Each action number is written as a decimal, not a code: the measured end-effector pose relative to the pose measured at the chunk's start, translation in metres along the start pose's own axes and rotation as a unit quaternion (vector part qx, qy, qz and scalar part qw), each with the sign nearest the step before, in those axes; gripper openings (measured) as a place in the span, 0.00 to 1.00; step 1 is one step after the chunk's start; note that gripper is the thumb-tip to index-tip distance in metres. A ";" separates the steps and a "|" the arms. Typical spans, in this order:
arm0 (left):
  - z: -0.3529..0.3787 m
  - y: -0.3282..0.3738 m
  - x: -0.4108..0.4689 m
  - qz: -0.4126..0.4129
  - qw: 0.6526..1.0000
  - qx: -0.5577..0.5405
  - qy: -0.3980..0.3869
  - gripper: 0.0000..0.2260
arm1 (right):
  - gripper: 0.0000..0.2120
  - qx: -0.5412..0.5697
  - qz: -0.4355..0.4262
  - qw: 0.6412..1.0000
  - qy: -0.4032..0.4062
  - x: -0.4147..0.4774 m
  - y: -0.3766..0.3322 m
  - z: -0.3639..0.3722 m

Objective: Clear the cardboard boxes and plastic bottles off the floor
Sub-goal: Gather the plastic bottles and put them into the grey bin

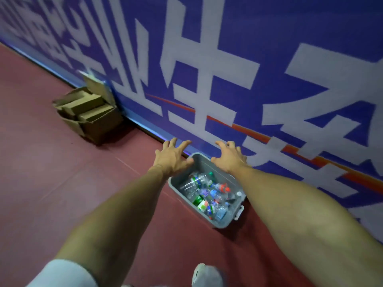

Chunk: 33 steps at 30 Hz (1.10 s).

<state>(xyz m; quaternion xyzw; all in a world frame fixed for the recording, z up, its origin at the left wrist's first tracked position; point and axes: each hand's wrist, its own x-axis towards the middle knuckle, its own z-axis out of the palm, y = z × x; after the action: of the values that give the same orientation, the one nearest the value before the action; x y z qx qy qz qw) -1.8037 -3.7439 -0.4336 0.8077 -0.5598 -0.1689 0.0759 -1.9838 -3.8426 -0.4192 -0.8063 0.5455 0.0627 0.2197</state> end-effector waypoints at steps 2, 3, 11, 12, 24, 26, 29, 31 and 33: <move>-0.012 -0.042 -0.021 -0.055 0.998 -0.013 0.028 0.30 | 0.33 -0.020 -0.052 0.998 -0.014 0.000 -0.048 0.011; -0.018 -0.064 -0.033 -0.082 0.996 -0.019 0.041 0.30 | 0.33 -0.030 -0.077 0.996 -0.021 -0.003 -0.074 0.018; -0.060 -0.267 -0.187 -0.271 0.956 -0.026 0.108 0.30 | 0.34 -0.108 -0.253 0.958 -0.078 -0.068 -0.306 0.111; -0.064 -0.293 -0.212 -0.292 0.949 -0.026 0.114 0.30 | 0.34 -0.111 -0.275 0.951 -0.083 -0.080 -0.338 0.125; -0.085 -0.530 -0.506 -0.568 0.796 -0.084 0.191 0.30 | 0.32 -0.172 -0.533 0.813 -0.159 -0.257 -0.663 0.295; -0.083 -0.558 -0.542 -0.607 0.763 -0.095 0.200 0.29 | 0.32 -0.189 -0.572 0.777 -0.180 -0.283 -0.706 0.326; -0.083 -0.601 -0.586 -0.658 0.714 -0.112 0.210 0.30 | 0.33 -0.218 -0.619 0.728 -0.198 -0.315 -0.769 0.369; -0.086 -0.630 -0.610 -0.688 0.682 -0.119 0.218 0.30 | 0.34 -0.229 -0.648 0.696 -0.207 -0.331 -0.811 0.393; -0.092 -0.656 -0.630 -0.714 0.649 -0.129 0.229 0.30 | 0.34 -0.241 -0.674 0.664 -0.217 -0.345 -0.854 0.412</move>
<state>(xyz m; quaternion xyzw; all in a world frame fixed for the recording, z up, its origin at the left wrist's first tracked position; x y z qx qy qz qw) -1.3935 -2.9269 -0.4338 0.9526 0.2529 -0.0511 0.1612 -1.2885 -3.1108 -0.4260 -0.9423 -0.2440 0.1997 0.1126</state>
